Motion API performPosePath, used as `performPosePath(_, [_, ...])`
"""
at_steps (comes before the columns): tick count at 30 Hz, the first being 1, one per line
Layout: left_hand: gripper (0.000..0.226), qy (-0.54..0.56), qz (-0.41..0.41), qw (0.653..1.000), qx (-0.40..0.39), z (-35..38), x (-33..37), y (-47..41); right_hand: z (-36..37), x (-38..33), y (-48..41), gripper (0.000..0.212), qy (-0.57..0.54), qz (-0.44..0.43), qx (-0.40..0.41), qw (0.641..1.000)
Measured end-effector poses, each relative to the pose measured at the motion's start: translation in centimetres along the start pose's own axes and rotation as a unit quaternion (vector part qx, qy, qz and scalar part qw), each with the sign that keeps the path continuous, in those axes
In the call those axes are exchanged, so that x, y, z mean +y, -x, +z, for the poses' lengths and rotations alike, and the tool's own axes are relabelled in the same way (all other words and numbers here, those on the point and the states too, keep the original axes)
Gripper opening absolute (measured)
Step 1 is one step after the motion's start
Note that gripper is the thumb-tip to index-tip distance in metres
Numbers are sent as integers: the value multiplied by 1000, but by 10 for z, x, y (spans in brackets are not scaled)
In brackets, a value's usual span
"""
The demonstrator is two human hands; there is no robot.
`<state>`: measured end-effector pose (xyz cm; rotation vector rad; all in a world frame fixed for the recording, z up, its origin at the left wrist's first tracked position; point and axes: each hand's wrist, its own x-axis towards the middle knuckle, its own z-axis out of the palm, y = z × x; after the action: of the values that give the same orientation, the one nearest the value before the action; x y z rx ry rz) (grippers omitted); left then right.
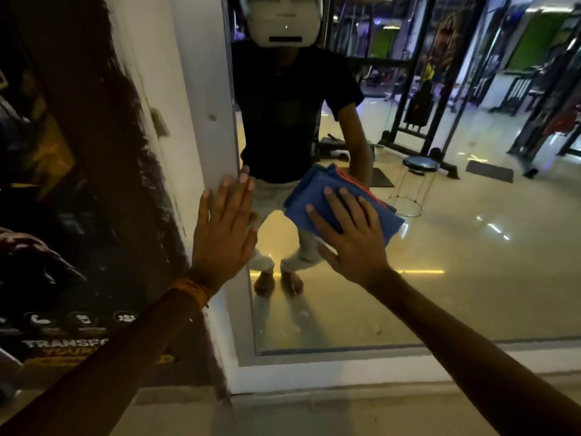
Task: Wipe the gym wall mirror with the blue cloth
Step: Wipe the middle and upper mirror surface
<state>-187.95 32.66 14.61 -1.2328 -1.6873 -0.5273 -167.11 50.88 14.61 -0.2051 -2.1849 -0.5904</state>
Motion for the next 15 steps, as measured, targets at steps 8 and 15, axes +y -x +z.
performPosePath(8, [66, -1, -7, 993, 116, 35, 6, 12, 27, 8, -11, 56, 52, -36, 108, 992])
performPosePath(15, [68, 54, 2, 988, 147, 49, 9, 27, 48, 0, 22, 57, 122, -143, 101, 977])
